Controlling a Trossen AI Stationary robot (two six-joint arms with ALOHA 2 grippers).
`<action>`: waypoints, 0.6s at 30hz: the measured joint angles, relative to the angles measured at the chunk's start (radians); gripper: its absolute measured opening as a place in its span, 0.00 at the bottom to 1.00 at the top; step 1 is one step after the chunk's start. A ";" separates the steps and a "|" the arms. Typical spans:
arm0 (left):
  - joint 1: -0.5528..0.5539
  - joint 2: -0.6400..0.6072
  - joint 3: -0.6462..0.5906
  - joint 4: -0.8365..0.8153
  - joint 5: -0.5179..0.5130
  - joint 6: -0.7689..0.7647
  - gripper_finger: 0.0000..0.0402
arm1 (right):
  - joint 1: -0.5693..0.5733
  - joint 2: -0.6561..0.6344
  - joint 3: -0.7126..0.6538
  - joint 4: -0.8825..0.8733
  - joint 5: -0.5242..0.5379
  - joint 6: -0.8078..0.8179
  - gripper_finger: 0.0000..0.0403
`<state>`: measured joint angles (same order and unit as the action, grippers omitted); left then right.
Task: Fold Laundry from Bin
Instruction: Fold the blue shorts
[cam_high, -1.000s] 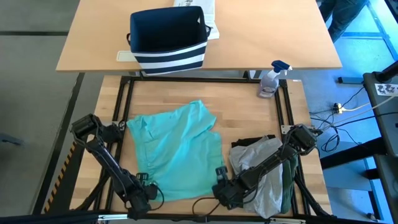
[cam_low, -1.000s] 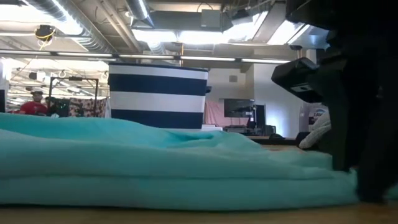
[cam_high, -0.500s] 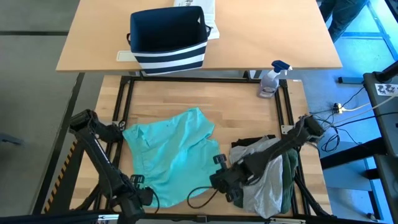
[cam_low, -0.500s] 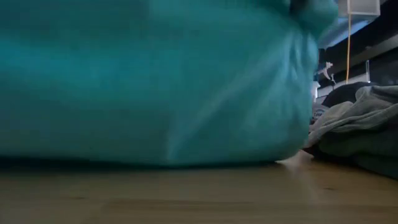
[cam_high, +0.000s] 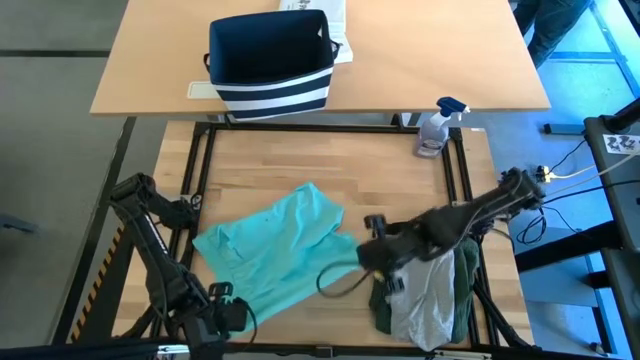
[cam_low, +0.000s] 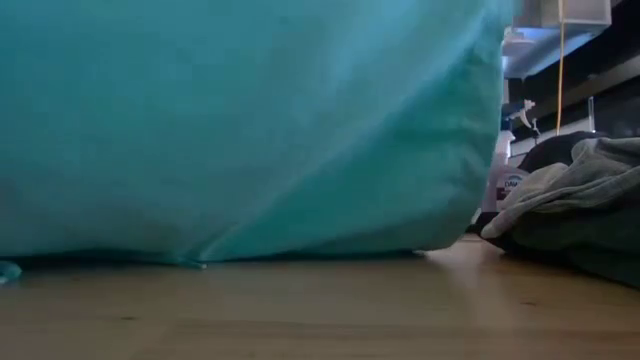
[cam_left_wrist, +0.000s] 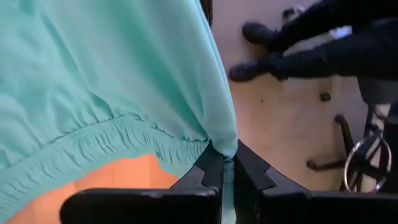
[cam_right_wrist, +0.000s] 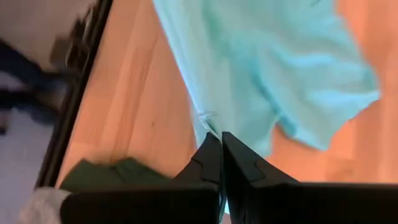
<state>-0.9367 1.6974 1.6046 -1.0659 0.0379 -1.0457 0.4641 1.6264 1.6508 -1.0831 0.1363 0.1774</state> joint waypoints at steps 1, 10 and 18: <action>0.000 -0.002 0.000 0.001 -0.012 -0.002 0.01 | -0.015 -0.021 0.000 0.002 0.002 -0.003 0.00; 0.010 -0.009 0.000 -0.148 -0.100 -0.053 0.01 | -0.193 -0.081 0.001 0.008 -0.022 -0.154 0.00; 0.063 -0.107 0.000 -0.491 -0.186 -0.082 0.01 | -0.387 -0.080 0.000 0.040 -0.057 -0.316 0.00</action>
<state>-0.8739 1.5902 1.6047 -1.5571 -0.1485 -1.1272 0.0774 1.5467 1.6512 -1.0432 0.0791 -0.1389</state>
